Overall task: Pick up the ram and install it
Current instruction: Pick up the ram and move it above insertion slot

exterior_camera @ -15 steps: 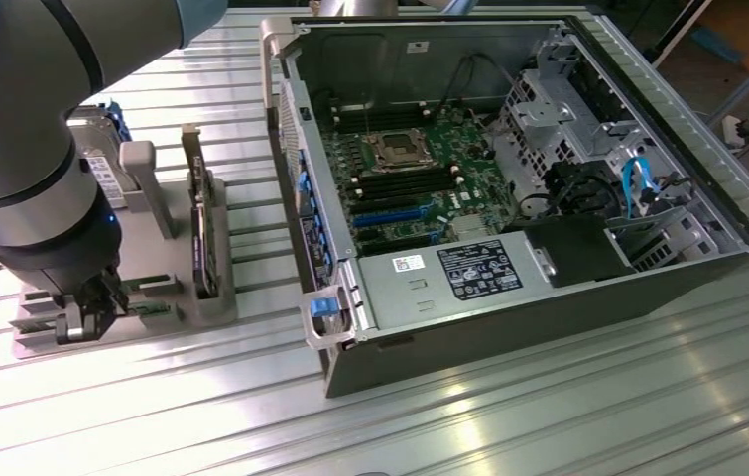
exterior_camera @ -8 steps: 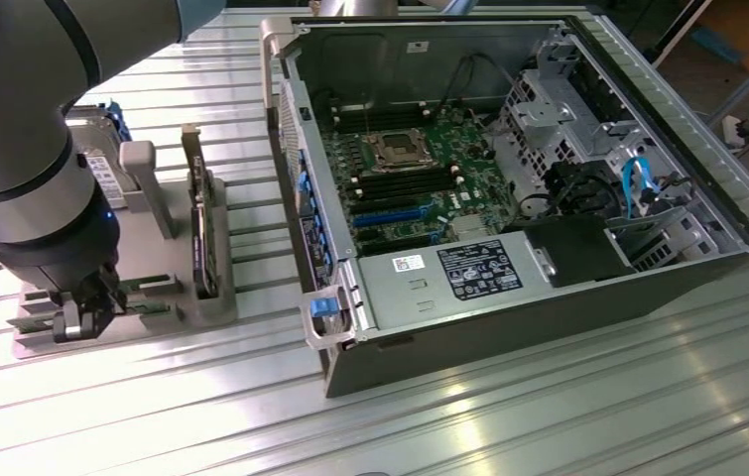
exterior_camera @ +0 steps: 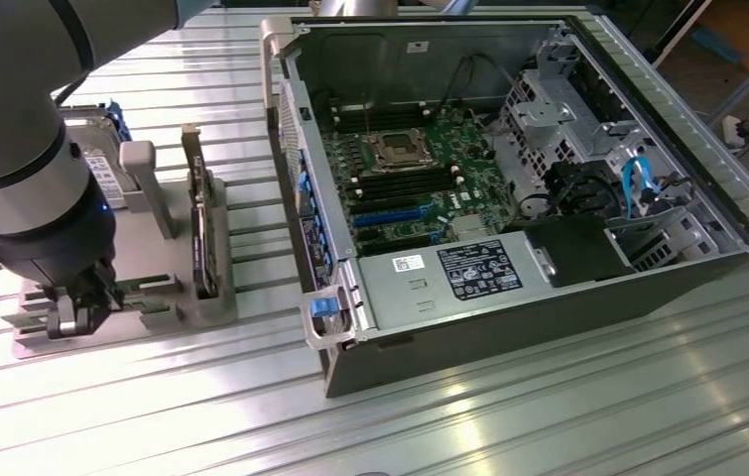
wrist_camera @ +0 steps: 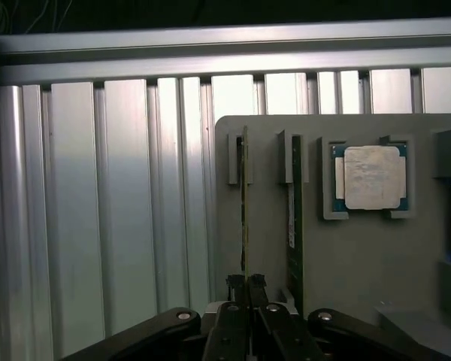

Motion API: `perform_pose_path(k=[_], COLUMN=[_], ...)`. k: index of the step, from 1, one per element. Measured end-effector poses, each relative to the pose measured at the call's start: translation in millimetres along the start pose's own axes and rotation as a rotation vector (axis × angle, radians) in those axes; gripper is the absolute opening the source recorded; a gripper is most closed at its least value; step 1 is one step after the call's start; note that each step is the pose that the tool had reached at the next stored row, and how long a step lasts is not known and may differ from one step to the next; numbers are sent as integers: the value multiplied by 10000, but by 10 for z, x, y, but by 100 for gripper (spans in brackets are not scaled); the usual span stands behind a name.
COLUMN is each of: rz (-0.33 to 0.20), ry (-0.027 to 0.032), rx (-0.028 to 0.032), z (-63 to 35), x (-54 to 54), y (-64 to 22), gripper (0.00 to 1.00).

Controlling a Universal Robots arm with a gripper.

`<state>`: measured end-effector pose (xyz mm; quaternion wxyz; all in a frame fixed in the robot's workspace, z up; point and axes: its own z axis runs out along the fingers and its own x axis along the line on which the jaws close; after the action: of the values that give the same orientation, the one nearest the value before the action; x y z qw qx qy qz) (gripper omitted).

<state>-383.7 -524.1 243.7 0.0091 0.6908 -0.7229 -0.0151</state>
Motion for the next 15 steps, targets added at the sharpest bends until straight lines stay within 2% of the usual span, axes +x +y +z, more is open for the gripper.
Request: perform_pose_path(k=[15], rz=[0], ry=[0], rx=[1], z=[-185], x=[-2], y=[6], gripper=[12])
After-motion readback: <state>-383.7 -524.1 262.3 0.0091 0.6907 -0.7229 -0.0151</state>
